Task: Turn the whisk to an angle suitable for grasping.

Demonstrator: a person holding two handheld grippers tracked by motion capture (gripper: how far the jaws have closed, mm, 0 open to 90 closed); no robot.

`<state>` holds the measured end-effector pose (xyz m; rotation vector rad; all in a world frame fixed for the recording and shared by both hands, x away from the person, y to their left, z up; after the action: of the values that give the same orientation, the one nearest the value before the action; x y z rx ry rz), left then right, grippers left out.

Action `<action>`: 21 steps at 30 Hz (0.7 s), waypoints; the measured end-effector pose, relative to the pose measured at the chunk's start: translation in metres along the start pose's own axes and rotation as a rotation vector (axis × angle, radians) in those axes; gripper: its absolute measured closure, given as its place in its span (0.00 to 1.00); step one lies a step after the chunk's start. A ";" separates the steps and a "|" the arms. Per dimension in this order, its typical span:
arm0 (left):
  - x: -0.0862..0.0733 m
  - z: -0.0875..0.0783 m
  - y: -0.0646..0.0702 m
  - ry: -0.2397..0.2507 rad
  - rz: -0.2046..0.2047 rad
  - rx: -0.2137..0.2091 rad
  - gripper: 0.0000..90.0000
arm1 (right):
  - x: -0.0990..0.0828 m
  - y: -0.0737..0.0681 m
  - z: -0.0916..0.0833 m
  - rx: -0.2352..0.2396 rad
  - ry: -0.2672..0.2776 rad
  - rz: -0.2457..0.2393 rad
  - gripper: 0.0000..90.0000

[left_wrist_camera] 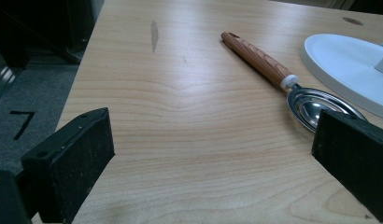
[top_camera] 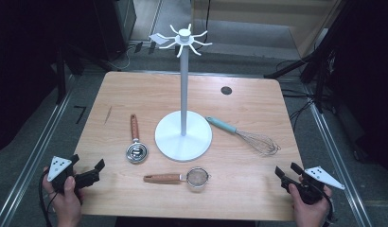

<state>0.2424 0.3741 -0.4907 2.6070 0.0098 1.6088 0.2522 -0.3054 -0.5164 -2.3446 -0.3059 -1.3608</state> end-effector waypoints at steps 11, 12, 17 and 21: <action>0.000 -0.001 0.000 0.009 0.006 -0.006 0.00 | 0.021 -0.005 -0.006 0.020 -0.048 -0.088 0.41; 0.000 -0.001 0.001 0.010 0.006 -0.007 0.00 | 0.022 -0.008 -0.006 0.034 -0.071 -0.090 0.41; 0.000 -0.001 0.001 0.008 0.013 -0.013 0.00 | 0.024 -0.024 -0.002 0.083 -0.197 -0.188 0.34; 0.000 -0.001 0.001 0.006 0.016 -0.011 0.00 | 0.028 -0.032 0.005 0.116 -0.257 -0.217 0.38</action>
<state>0.2412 0.3728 -0.4906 2.6004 -0.0195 1.6175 0.2580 -0.2749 -0.4867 -2.4429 -0.7144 -1.0968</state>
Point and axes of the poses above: each handheld gripper's, and its own axes: z roughly forward along the jaws, x roughly out of its top, y roughly to its right, the point moved 2 cm from there along z, roughly forward along the jaws, and after that the axes turned 8 degrees about x, right-handed, at the moved point
